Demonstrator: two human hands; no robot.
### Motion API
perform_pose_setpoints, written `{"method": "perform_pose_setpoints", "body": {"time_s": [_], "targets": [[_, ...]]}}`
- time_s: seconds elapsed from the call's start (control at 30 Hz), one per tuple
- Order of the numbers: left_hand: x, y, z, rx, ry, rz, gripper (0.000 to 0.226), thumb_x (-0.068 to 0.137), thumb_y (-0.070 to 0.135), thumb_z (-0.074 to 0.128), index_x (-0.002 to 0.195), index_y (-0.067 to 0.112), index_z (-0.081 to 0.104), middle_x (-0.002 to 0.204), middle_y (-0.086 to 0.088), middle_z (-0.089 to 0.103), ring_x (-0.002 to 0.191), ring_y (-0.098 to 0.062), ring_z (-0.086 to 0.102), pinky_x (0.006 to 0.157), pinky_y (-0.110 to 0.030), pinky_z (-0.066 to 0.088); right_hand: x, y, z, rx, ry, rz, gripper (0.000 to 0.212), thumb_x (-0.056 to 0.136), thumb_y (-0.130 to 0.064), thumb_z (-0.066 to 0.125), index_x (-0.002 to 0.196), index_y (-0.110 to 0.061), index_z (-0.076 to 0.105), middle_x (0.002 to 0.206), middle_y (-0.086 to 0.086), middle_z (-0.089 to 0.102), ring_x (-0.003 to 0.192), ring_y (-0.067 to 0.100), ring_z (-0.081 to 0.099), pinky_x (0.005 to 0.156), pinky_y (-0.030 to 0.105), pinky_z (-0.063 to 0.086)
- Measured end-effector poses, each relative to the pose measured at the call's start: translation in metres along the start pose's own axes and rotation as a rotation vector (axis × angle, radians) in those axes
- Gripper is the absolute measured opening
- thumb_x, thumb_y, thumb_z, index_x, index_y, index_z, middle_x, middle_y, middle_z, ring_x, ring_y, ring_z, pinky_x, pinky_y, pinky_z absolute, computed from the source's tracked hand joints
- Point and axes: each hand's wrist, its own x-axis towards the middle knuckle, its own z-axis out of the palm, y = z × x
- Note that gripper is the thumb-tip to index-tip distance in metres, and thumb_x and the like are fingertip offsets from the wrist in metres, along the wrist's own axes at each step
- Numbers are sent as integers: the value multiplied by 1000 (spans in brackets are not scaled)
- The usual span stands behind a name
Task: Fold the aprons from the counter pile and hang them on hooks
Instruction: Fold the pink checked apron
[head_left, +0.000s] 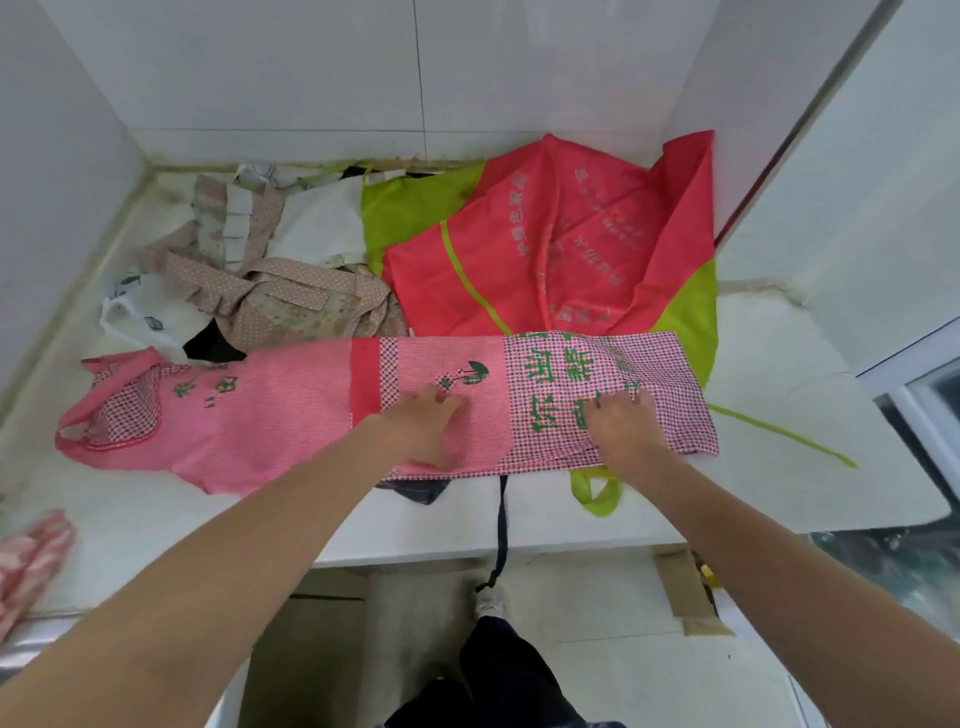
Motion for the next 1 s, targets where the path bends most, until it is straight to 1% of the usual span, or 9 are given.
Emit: {"method": "perform_pose_setpoints", "body": {"time_s": [0.2,0.37,0.47,0.53,0.63,0.73,0.8,0.9,1.0], "targets": [[9,-3,-13,58,-92,-1,90,77,33,75,144,12,19,129,-10,39,97,-21,48,81,-29,45,17,37,-29,149,313,-40,34,80,1,53,114,-6,54,110,11,61,106,30,56,90,39,36],[8,-11,-26,122,-219,-2,59,80,22,73,126,7,40,116,-7,51,100,-23,53,77,-23,39,4,40,-2,138,-298,-303,8,92,-15,49,98,-13,54,100,4,57,104,21,53,77,27,44],[18,-23,-34,47,-87,39,19,86,18,61,102,8,57,99,-9,59,85,-23,54,69,-27,39,11,48,-8,452,-548,-185,32,87,-39,62,73,-19,42,74,-4,44,80,16,44,56,19,30],[25,-28,-41,-121,187,41,14,88,12,55,100,7,59,102,-10,60,90,-25,57,75,-30,43,24,55,-19,657,-531,-153,33,81,-50,66,78,-18,56,78,-4,54,78,15,51,64,23,39],[37,-24,-55,-188,449,0,33,91,8,47,124,9,51,118,-11,48,102,-31,56,85,-38,44,57,62,-37,826,-147,-52,17,86,-22,67,97,-9,65,96,3,65,96,20,60,73,22,44],[50,-18,-64,-141,359,-60,51,92,6,43,141,13,34,134,-11,41,113,-34,53,95,-42,43,87,55,-51,669,-16,-37,41,86,0,56,127,-4,51,129,15,52,117,27,52,96,30,39],[59,-16,-64,-99,237,-109,53,92,9,45,143,12,30,136,-12,42,119,-32,49,98,-40,40,101,46,-50,698,-157,-42,50,86,5,50,135,-7,43,133,16,49,103,26,59,81,28,48],[70,-20,-67,-96,139,-167,42,92,14,49,134,10,42,120,-11,55,114,-27,54,91,-33,41,113,42,-46,741,-337,-5,33,90,4,49,123,-1,49,81,15,66,48,10,60,46,19,49],[76,-25,-75,-202,74,-160,19,91,14,55,109,8,60,71,1,59,61,-7,63,60,-20,48,113,71,-48,766,-414,53,19,88,3,58,78,-4,44,40,5,53,29,5,53,34,17,45]]}}
